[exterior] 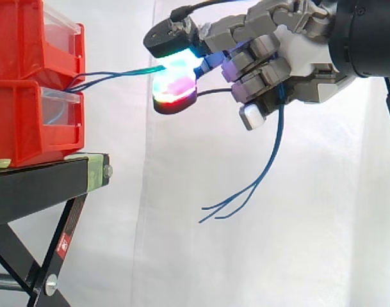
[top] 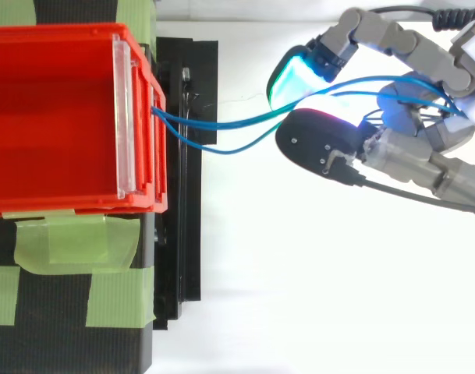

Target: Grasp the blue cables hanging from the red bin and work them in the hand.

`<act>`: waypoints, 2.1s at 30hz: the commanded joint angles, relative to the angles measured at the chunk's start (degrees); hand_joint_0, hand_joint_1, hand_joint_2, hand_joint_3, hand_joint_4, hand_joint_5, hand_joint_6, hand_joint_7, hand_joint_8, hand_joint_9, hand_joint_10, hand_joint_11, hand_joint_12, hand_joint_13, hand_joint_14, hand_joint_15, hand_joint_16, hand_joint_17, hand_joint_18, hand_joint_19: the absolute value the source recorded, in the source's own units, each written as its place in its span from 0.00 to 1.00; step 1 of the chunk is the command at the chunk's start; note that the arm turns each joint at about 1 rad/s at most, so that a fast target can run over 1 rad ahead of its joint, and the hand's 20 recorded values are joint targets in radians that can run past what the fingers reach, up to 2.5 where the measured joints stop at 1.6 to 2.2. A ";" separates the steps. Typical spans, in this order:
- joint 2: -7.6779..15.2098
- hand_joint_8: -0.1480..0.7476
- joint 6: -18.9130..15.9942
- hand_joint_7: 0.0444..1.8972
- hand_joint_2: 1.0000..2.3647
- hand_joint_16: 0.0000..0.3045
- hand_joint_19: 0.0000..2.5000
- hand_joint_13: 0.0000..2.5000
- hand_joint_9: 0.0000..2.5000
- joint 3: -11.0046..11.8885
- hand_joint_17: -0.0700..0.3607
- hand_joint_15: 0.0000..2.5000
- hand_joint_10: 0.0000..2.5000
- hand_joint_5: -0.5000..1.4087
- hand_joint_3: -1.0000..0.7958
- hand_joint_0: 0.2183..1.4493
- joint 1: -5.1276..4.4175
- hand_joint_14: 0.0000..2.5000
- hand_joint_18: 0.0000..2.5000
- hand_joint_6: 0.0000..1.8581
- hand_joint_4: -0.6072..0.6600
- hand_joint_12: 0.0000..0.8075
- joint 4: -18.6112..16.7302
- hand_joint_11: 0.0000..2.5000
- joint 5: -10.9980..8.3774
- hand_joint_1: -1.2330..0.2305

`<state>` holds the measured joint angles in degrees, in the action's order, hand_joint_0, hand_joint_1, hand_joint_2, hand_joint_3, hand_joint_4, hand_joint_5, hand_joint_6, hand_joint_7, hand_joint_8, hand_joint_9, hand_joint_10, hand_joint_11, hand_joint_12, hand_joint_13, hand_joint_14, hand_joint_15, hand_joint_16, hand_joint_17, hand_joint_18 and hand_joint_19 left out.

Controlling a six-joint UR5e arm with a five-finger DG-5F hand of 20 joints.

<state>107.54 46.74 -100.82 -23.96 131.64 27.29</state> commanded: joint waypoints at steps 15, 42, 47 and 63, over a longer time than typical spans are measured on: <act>-0.05 0.81 0.20 0.73 0.01 0.69 0.31 0.84 0.68 0.00 0.53 0.86 1.00 0.40 0.22 0.50 0.05 1.00 1.00 0.05 0.71 0.87 0.28 1.00 0.30 0.46; -0.05 0.81 0.46 0.74 0.02 0.69 0.31 0.84 0.68 0.00 0.53 0.86 1.00 0.44 0.46 0.60 0.23 1.00 1.00 0.02 0.71 0.87 0.37 1.00 0.30 0.43; 0.04 0.81 0.99 0.75 0.02 0.69 0.31 0.84 0.68 0.00 0.53 0.86 1.00 0.44 0.52 0.60 0.23 1.00 1.00 0.01 0.70 0.87 0.28 1.00 0.30 0.43; 0.04 0.81 0.90 0.72 0.00 0.69 0.31 0.84 0.68 0.00 0.53 0.86 1.00 0.43 0.77 0.65 0.23 1.00 1.00 0.03 0.72 0.87 0.28 1.00 0.30 0.40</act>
<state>107.55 47.59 -100.84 -23.72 132.07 27.60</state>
